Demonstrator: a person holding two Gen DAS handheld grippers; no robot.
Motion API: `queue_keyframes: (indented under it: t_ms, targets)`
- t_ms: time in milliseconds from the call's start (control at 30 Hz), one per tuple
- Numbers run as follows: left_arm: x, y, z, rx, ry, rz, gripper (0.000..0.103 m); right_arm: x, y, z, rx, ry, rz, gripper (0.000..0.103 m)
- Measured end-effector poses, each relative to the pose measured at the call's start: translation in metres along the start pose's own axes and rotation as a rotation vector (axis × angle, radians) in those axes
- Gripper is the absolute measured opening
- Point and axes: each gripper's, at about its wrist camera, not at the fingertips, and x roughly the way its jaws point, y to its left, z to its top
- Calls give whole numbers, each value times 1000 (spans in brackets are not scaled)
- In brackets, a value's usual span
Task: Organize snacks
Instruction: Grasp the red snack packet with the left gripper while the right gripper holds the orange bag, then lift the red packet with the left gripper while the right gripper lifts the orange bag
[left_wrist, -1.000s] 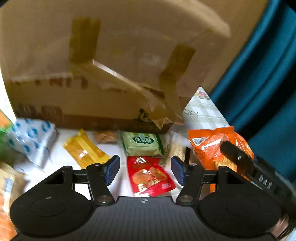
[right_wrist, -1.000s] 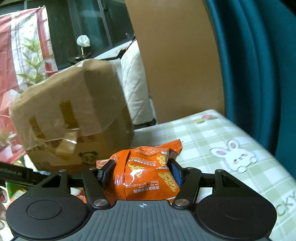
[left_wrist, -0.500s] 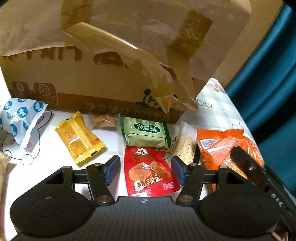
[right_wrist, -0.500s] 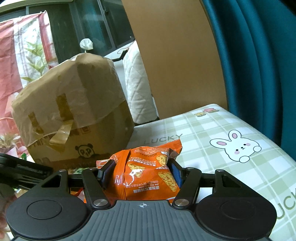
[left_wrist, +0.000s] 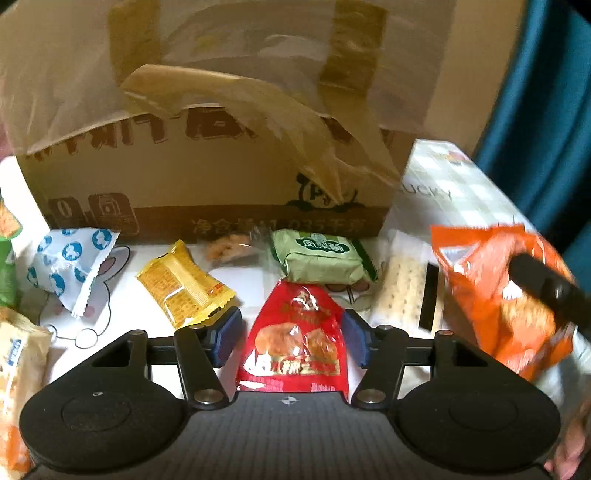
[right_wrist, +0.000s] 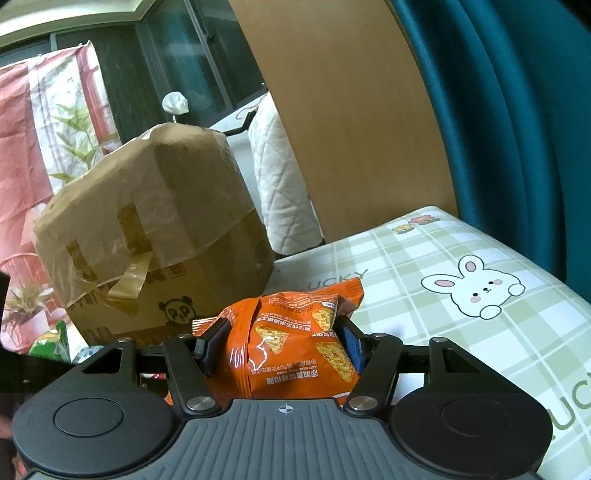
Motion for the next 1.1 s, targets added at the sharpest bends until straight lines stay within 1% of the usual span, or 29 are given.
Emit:
queue_keyframes:
  t_ms: [67,167,200,267,300,333,367,467,567,767,933,1100]
  targets:
    - [1,-7,-4,59,-3,17,61,0,0,0,-1,2,3,58]
    - [3,-9,-7,70,-15,12,59,-1,1,-1,2,3,0,58]
    - [2,-8,-8,75,-16,6,55,-2,1,-1,4,1,-1,58]
    - [0,-5,-11,73,-20,-8,52,-2,1,-1,9,-1,-5,58]
    - [-1,-3,-13,70,-21,-15,49,-2,1,-1,11,-3,-6,58]
    - [-4,4,-14,69,-23,-24,41,-3,1,-1,11,-3,-7,58]
    - [-6,5,-15,74,-26,-31,40,-2,2,-1,11,-2,-8,58]
    - [-13,11,-22,79,-27,-65,39,-1,3,-1,9,3,-11,58]
    - [-27,18,-27,94,-51,-75,38,0,4,0,10,5,-15,58]
    - [-52,32,-29,74,-104,-99,38,5,5,0,7,24,-24,58]
    - [-71,48,-31,48,-134,-101,38,7,5,1,6,29,-39,58]
    - [-88,63,-30,20,-180,-102,38,7,8,4,13,34,-63,58]
